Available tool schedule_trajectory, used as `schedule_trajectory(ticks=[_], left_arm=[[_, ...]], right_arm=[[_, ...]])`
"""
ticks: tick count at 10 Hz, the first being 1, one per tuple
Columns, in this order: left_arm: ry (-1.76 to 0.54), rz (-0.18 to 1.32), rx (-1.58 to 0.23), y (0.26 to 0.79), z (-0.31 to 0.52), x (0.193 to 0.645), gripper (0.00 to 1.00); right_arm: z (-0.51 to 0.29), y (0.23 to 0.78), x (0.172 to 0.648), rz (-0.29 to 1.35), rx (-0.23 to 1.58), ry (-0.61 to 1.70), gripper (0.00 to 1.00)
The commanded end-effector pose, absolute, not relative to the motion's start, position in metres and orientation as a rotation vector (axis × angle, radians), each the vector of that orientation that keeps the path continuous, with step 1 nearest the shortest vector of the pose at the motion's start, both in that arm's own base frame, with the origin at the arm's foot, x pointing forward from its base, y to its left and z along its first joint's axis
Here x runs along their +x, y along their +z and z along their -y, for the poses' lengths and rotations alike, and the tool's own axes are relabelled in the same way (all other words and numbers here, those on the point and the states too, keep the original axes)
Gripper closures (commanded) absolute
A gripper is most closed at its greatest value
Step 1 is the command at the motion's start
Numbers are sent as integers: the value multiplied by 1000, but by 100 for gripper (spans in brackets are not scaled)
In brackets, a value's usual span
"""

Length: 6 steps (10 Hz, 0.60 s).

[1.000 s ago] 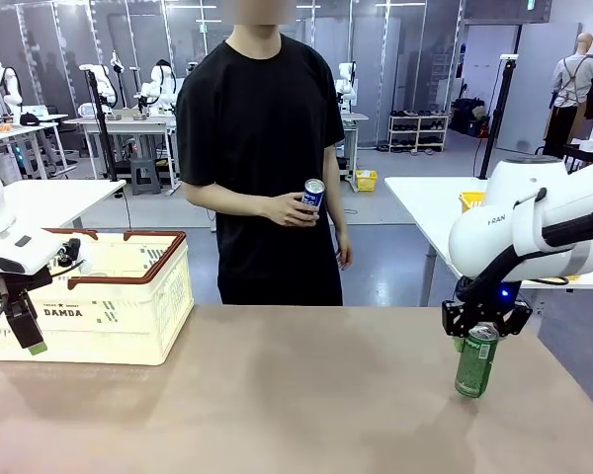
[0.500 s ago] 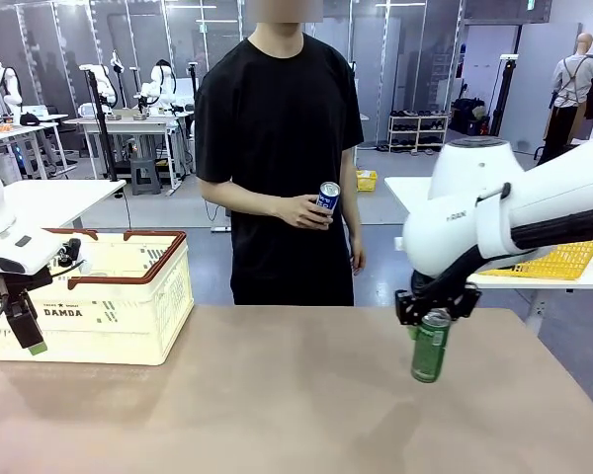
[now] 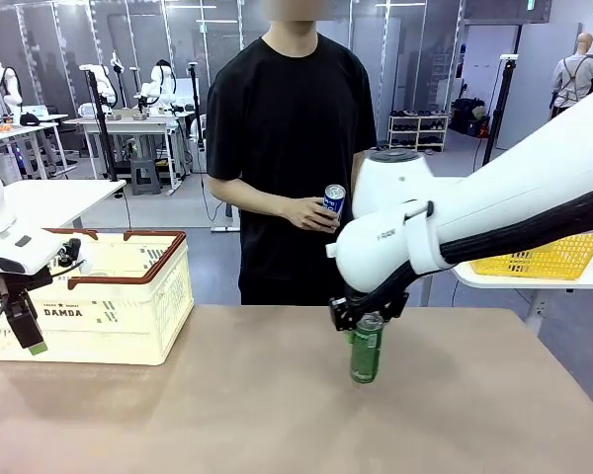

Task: Place the drinks into the Shopping basket.
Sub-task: Pick up one drink and place it into the Shopping basket.

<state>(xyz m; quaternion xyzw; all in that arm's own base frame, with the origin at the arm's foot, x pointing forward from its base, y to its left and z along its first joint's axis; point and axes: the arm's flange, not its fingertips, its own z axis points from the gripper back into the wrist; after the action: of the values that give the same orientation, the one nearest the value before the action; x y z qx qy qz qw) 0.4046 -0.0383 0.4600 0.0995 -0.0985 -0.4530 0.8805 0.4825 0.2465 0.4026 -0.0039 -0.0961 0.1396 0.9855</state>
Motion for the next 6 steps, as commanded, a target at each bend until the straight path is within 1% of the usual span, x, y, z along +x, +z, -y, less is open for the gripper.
schedule_trajectory(ticks=[1,6], left_arm=[[-929,208,210,461,40,404,0],[-929,208,210,461,40,404,0]], right_arm=[[-280,403,493,218,-44,305,100],[-327,390,487,207,-28,415,100]])
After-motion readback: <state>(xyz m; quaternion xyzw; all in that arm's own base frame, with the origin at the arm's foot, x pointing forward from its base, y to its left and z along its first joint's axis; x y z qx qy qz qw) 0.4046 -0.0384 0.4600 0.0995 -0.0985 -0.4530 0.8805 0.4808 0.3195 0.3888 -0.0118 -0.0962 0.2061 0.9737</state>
